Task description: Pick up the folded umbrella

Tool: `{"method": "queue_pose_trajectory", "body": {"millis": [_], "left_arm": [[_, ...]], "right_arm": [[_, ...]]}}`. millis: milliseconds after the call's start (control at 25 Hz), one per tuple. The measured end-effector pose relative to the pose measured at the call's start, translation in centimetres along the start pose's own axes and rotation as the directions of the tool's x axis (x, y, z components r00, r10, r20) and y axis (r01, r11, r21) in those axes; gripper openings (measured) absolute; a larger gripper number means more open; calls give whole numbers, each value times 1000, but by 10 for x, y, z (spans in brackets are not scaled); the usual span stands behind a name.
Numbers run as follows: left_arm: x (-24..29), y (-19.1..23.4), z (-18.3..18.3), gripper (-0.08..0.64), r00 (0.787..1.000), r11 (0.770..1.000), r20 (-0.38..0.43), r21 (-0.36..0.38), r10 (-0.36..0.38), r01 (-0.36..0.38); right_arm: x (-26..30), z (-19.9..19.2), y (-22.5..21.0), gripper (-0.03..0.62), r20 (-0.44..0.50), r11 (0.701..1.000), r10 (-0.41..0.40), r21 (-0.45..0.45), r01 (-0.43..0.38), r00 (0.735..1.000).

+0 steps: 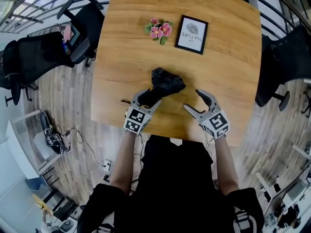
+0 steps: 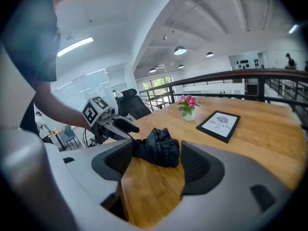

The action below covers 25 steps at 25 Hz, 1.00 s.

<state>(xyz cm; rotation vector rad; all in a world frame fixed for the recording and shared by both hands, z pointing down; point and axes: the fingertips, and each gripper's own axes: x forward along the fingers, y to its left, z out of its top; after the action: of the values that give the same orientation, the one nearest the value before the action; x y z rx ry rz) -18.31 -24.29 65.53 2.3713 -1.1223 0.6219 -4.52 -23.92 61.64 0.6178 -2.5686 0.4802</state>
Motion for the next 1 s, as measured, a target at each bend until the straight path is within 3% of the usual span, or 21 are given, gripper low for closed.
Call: {"method": "queue_pose_trajectory", "body": {"millis": [240,400,640,1000], "left_arm": [[28,10,-22,278,994,998,-99,40,-50,55],[42,10,-38,326,981,989,-179,111,-77,98],[49,7,-56,328,957,982,-265,111,-116,150],[62,4,-73,327,929,976,-354,141,-108,167]], "right_arm": [[12,-14,-1,319,-13,999,-16,50,17,1000],[17,-15,-3,322,-19,998,-19,60,20,1000],[20,-11,-4,325,-16,997,-30,68,31,999],[8,-12,-8,325,5,995,-60,85,59,998]]}}
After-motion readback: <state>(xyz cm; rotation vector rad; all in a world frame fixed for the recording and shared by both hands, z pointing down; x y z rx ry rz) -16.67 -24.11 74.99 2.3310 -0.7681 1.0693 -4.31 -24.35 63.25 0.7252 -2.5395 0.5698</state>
